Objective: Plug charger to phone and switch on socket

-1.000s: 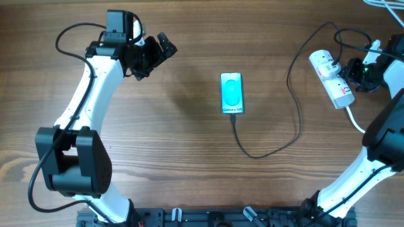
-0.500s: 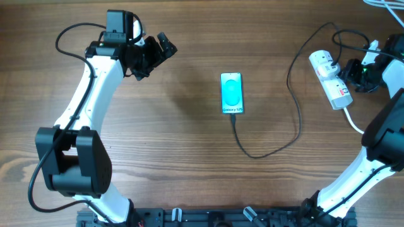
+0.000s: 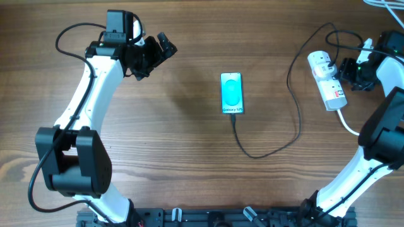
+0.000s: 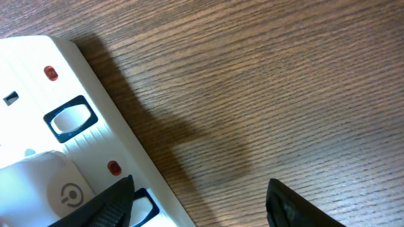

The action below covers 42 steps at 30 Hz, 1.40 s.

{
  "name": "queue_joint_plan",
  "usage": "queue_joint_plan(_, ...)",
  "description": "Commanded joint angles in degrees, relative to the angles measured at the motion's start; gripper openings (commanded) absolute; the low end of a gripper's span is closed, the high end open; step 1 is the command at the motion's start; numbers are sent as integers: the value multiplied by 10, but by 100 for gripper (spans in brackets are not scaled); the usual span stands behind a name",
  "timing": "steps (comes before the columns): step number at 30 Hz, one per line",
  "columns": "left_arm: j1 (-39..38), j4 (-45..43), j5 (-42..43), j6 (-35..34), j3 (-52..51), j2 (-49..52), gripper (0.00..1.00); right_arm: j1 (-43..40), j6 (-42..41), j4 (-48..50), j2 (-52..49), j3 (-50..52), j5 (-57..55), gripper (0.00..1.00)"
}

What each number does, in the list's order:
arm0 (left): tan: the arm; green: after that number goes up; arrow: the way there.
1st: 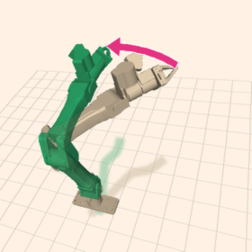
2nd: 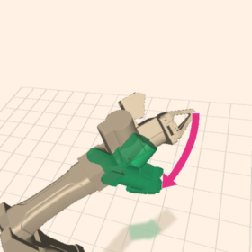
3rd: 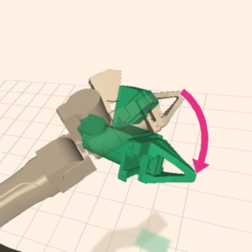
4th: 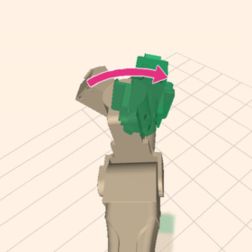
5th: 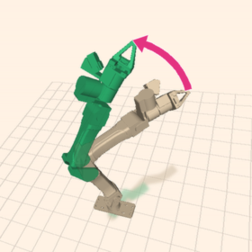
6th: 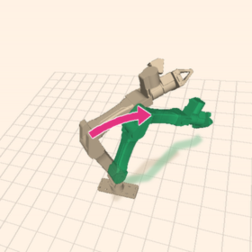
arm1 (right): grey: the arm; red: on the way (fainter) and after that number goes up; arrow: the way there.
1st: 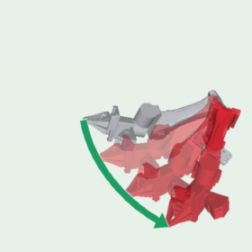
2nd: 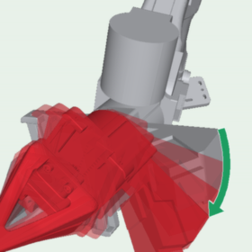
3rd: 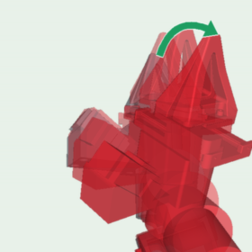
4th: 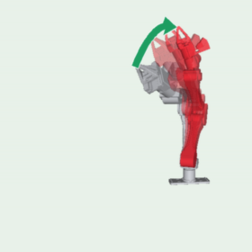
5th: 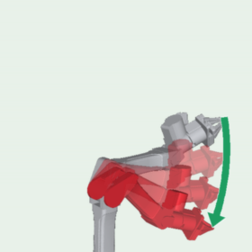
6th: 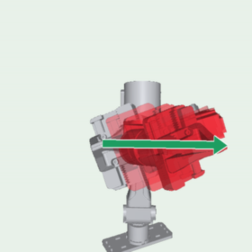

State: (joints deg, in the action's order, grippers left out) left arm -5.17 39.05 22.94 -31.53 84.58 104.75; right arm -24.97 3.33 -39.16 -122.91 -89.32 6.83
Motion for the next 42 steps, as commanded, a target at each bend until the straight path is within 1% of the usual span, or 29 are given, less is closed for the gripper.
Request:
queue_joint_plan(1, 2, -1, -5, 13, 0, -9, 100, 13, 11, -12, -14, 8, -19, 69)
queue_joint_plan(12, 2, -1, -5, 13, 0, -9, 100, 13, 10, -44, -12, -15, 16, 72)
queue_joint_plan(13, 2, -1, -5, 13, 0, -9, 100, 13, 10, -44, -12, -16, 16, 75)
queue_joint_plan(18, 2, -1, -5, 13, 0, -9, 100, 7, 10, -52, -10, -28, 16, 77)
queue_joint_plan(21, 2, -1, -5, 13, 0, -9, 100, 6, 10, -71, -10, -45, 16, 78)
queue_joint_plan(26, 2, -1, -5, 13, 0, -9, 100, 6, 6, -87, -10, -46, 15, 79)
queue_joint_plan(32, 2, -1, -5, 13, 0, -9, 100, 6, 5, -97, -13, -36, 10, 79)
queue_joint_plan(38, 2, -1, -5, 13, 0, -9, 100, 6, -5, -63, -14, 2, -6, 79)
queue_joint_plan(42, 2, -1, -5, 13, 0, -9, 100, 6, -15, -66, -14, 12, -8, 79)
